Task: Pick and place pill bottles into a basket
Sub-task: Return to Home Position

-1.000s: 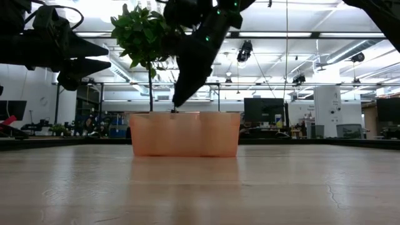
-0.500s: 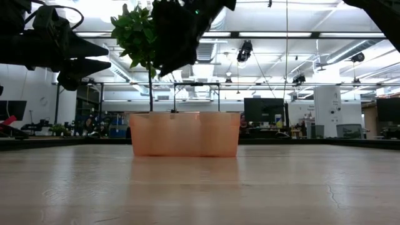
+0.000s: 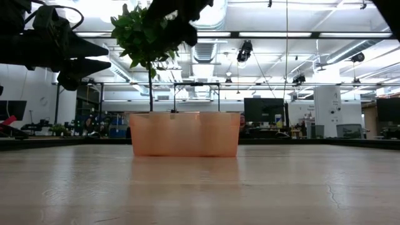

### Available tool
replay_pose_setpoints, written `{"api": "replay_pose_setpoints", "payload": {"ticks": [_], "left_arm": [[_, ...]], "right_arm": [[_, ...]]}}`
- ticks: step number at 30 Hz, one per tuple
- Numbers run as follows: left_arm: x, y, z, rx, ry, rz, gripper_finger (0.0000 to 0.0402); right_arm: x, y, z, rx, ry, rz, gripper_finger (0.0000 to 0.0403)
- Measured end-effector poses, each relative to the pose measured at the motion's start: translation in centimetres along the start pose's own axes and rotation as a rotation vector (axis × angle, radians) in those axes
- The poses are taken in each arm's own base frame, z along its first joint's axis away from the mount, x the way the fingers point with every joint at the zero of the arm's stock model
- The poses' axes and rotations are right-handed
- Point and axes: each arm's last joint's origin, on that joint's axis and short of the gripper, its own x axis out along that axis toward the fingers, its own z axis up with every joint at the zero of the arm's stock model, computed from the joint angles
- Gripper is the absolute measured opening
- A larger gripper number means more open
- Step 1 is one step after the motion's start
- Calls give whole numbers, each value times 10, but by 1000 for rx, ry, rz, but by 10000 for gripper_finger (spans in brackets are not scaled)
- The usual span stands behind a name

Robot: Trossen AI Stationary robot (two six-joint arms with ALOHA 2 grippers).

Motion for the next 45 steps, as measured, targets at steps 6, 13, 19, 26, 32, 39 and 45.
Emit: {"api": "replay_pose_setpoints", "payload": {"ticks": [6,13,19,26,32,39,45], "left_arm": [[0,0,0,0,0,0,173],[0,0,0,0,0,0,173],[0,0,0,0,0,0,173],[0,0,0,0,1,0,173],[0,0,0,0,1,1,173],[0,0,0,0,1,0,173],[0,0,0,0,1,0,173]], "right_arm": [[-39,19,-11,9,-114,40,294],[-85,19,-60,99,-267,70,286],[-127,11,-119,126,-318,29,289],[-163,5,-166,123,-364,40,297],[-184,2,-193,111,-428,57,294],[-195,-3,-220,53,-721,69,291],[-197,-8,-247,13,-1021,135,298]]}}
